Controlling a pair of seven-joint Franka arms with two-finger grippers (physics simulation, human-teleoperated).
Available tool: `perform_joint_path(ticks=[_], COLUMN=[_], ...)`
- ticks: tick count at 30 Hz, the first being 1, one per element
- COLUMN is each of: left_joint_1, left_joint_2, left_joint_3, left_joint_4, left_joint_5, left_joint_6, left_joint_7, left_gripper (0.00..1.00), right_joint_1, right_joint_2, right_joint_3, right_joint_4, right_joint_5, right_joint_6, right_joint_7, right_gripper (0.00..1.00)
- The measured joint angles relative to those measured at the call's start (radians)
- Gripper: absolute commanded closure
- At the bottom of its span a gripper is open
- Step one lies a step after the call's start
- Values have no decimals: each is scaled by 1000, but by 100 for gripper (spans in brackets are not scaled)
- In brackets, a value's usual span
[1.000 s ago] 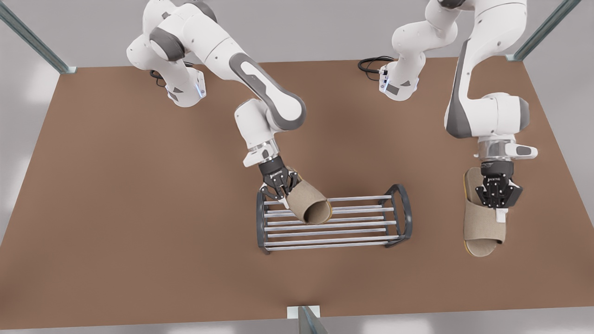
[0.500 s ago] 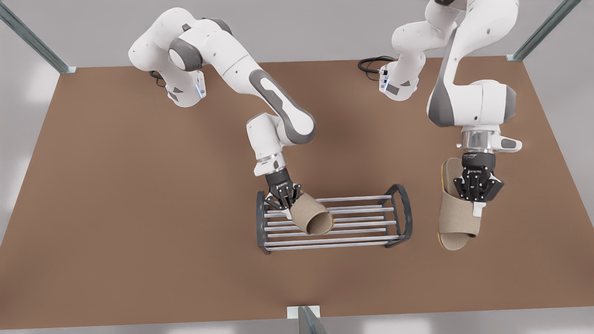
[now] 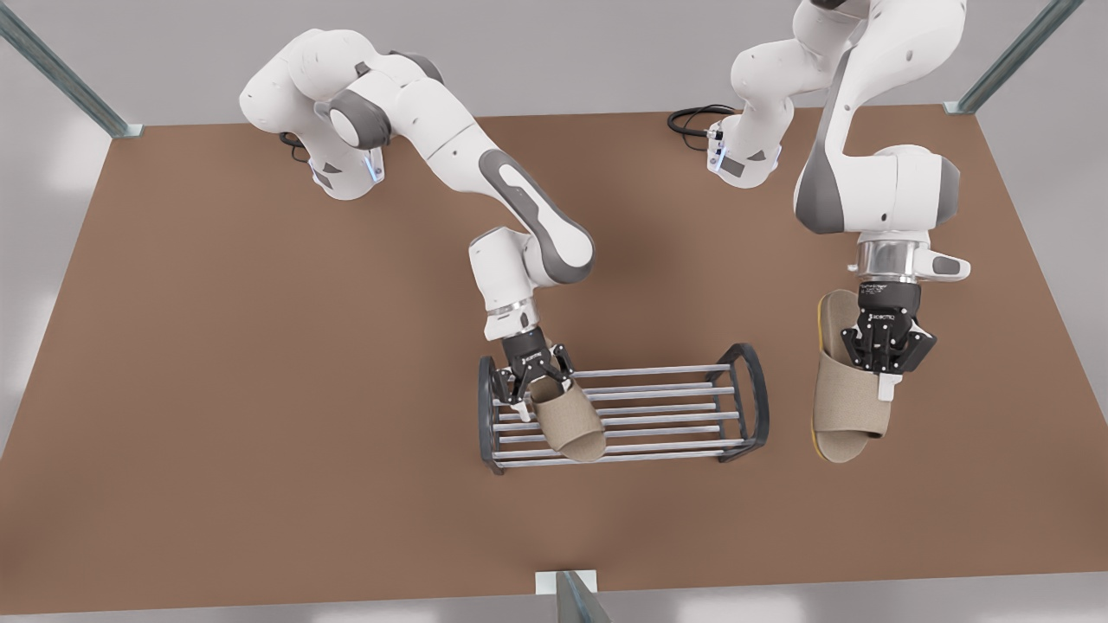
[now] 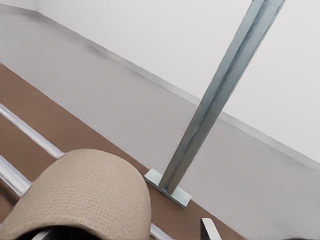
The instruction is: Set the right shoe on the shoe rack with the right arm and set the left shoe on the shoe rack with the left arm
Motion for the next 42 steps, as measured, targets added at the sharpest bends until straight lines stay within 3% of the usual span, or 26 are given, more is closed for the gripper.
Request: perform_joint_path(ticks=[16,26,29,31,34,36,39,42], left_joint_1=[-5,-7,-8,-85,-256,-333,-373,-371], left_joint_2=[1,3,9,32,113,156,203,213], left_joint_3=[0,-7,-21,-31,-34,-31,-28,-15], left_joint_4=[11,30,39,64,132,150,150,130], left_joint_5=[-2,-2,0,14,81,128,197,234], left_joint_6=[8,26,29,31,36,42,64,101], left_joint_7=[-23,-30,-31,-32,-33,-33,-34,-35], left_gripper=[79,79,79,79,79,79,79,79], right_joint_1=[61,167,59,-129,-229,-241,-214,-215], right_joint_2=[-66,-400,-530,-619,-646,-649,-648,-671], right_joint_3=[-11,-44,-48,-101,-375,-481,-509,-511], right_joint_4=[-85,-406,-471,-521,-420,-312,-152,12], right_joint_5=[5,51,5,-177,-578,-832,-1161,-1360], right_joint_6=[1,2,-49,-217,-641,-987,-1457,-1809], right_joint_7=[0,1,-12,-23,4,96,306,511], right_gripper=[0,0,0,0,0,0,0,0])
